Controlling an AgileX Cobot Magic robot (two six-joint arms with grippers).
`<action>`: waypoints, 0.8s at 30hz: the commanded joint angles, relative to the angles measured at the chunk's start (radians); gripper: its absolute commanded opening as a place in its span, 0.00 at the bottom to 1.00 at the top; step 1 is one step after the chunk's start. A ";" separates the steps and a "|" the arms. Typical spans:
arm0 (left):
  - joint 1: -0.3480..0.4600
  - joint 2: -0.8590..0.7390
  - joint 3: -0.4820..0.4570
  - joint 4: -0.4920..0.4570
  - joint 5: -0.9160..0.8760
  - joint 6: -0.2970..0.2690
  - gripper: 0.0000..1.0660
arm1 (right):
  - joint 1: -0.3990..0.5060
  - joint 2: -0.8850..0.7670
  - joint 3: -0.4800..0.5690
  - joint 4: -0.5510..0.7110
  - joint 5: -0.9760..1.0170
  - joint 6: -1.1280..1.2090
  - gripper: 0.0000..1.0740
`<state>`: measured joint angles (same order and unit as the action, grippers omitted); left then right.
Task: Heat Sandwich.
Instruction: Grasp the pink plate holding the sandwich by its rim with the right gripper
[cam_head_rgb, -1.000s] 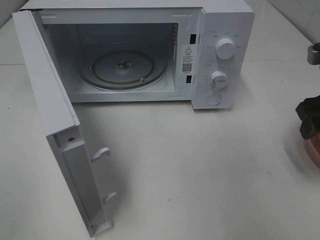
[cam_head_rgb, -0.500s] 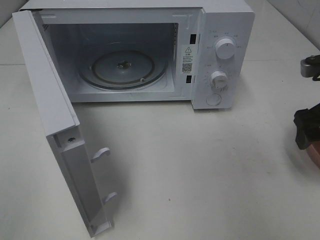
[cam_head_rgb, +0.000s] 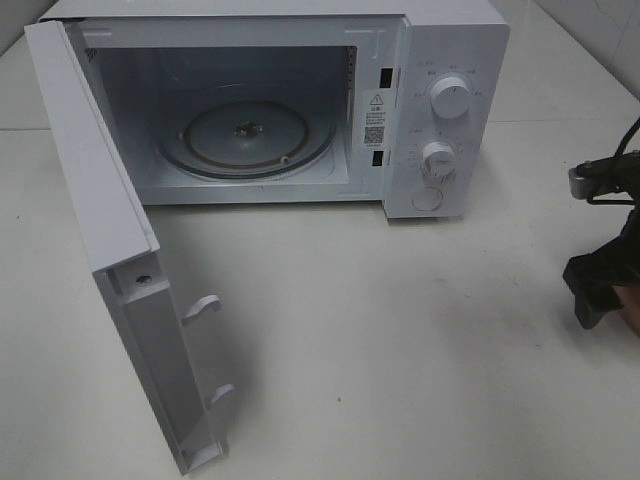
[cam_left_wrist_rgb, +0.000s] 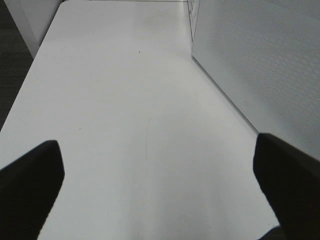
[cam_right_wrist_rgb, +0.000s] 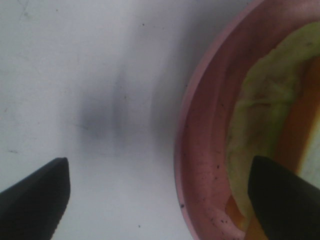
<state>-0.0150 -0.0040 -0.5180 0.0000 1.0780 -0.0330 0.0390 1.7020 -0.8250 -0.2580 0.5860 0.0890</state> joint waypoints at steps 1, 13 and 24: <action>0.004 -0.017 0.000 0.000 -0.006 0.001 0.92 | -0.004 0.031 -0.005 -0.004 -0.026 0.010 0.83; 0.004 -0.017 0.000 0.000 -0.006 0.001 0.92 | -0.004 0.098 -0.005 -0.004 -0.064 0.010 0.81; 0.004 -0.017 0.000 0.000 -0.006 0.001 0.92 | -0.004 0.098 -0.005 -0.010 -0.053 0.010 0.58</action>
<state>-0.0150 -0.0040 -0.5180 0.0000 1.0780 -0.0330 0.0390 1.8010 -0.8250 -0.2580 0.5220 0.0890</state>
